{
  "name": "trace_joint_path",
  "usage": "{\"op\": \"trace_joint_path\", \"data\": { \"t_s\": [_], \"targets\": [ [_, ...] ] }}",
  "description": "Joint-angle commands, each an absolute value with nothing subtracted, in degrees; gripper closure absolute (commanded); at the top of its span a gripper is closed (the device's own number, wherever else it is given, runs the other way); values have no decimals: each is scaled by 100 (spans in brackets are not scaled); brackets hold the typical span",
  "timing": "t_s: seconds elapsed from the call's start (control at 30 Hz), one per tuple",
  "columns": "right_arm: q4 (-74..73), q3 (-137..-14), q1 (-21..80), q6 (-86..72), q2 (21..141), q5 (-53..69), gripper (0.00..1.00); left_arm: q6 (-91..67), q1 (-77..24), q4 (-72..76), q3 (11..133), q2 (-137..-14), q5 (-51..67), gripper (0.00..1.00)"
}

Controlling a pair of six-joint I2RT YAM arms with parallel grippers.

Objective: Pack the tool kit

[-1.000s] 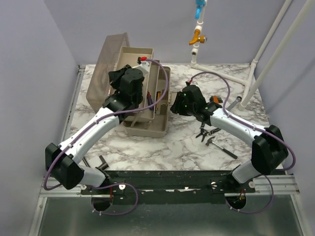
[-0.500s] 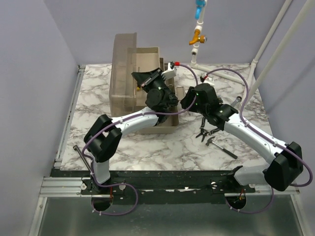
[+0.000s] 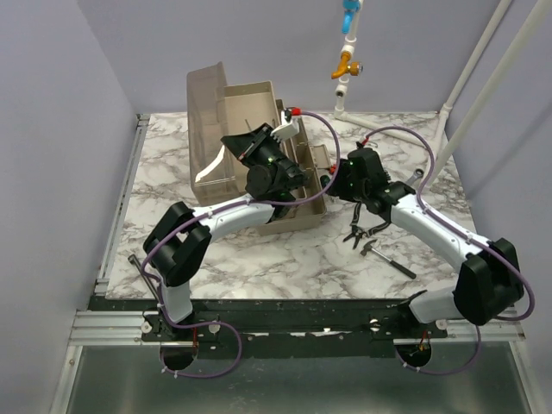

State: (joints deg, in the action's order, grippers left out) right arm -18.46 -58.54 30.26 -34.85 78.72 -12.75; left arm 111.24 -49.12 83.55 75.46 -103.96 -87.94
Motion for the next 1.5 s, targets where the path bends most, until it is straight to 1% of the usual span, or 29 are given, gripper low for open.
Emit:
{"op": "trace_joint_path", "data": {
  "t_s": [0.0,0.1,0.17,0.43,0.7,1.03,1.27,1.3,1.33,1.37,1.4,1.47],
  "targets": [
    [-1424,-5673,2506,-3205,8339,214,52,10920,-4928,9132,7659,-10000,-8332,100],
    [-1180,-5649,2345,-3138,8643,973,52,10951,-4985,9124,7872,-10130,-8376,100],
    [-1092,-5643,2311,-3143,8802,1254,52,10975,-5020,9130,8044,-10231,-8433,100],
    [-851,-5554,2306,-3182,9107,1831,52,11039,-5227,9135,8814,-10721,-8760,100],
    [-743,-5533,2306,-3161,9359,2053,53,10757,-5320,9132,9198,-11087,-8916,100],
    [-541,-5462,2312,-3243,9521,2158,53,10320,-5846,9146,9995,-11931,-8991,100],
    [-543,-5463,2311,-3213,9518,2166,53,9551,-6052,9141,9864,-12153,-8991,99],
    [-557,-5471,2309,-3202,9519,2142,53,9420,-6071,9148,9817,-12164,-8991,98],
    [-584,-5482,2311,-3194,9514,2116,53,9267,-6101,9149,9765,-12164,-8992,93],
    [-612,-5491,2312,-3182,9516,2070,53,9125,-6130,9140,9720,-12164,-8991,86],
    [-651,-5496,2310,-3186,9510,2016,53,8971,-6162,9140,9679,-12175,-8992,78],
    [-664,-5486,2310,-3169,9484,1946,53,8741,-6233,9147,9658,-12222,-8998,54]
  ]
}}
